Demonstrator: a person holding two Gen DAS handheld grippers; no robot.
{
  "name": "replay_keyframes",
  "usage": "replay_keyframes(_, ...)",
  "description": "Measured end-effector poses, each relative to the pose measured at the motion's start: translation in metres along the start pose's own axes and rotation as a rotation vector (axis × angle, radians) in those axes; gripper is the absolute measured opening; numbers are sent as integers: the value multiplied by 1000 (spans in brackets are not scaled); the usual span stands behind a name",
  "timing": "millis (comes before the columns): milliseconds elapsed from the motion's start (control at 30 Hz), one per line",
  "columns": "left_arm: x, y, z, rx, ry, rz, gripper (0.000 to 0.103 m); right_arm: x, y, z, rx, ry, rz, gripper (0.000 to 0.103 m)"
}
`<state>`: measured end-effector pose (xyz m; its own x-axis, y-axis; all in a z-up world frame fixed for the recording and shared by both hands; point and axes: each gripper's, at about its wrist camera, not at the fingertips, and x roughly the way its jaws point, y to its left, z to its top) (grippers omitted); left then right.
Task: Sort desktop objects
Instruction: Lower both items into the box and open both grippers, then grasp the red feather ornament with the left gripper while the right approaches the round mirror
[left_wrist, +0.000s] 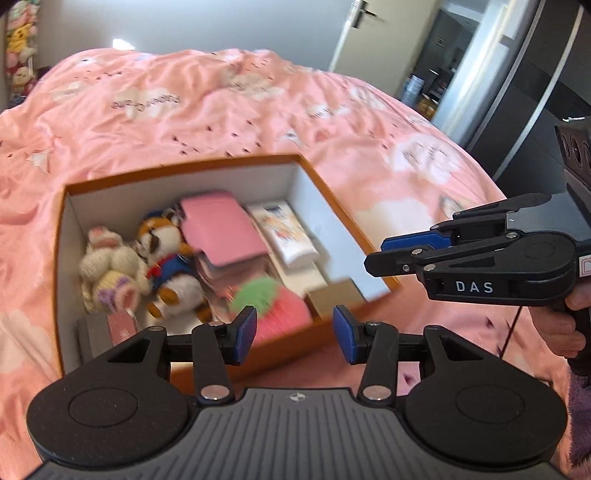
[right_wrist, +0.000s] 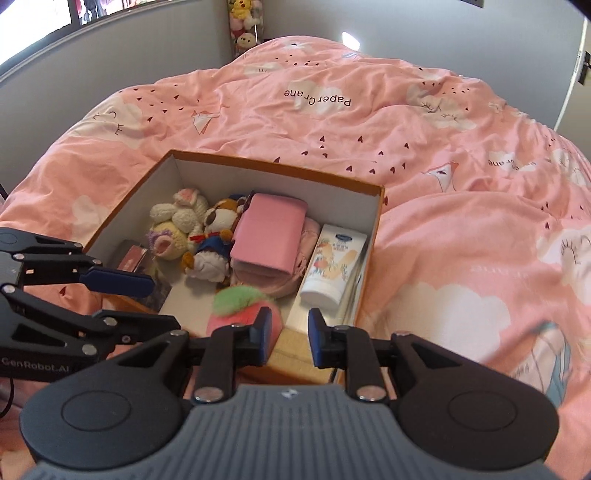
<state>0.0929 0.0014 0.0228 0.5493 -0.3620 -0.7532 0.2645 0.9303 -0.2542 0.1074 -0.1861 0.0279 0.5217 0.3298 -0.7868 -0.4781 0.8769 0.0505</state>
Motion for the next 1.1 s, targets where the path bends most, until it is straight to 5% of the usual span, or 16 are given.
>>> replay_keyframes(433,-8,-29,-71,147,189,-179,54,-17,10,-95,103,111,-19,32)
replay_keyframes(967,29,-64,-97,251,333,-198,60,-23,8,-138,209,135,-16,38)
replay_keyframes(1100,35,-62,-101,220,349,-198,41,-20,4,-140,223,141,-14,38)
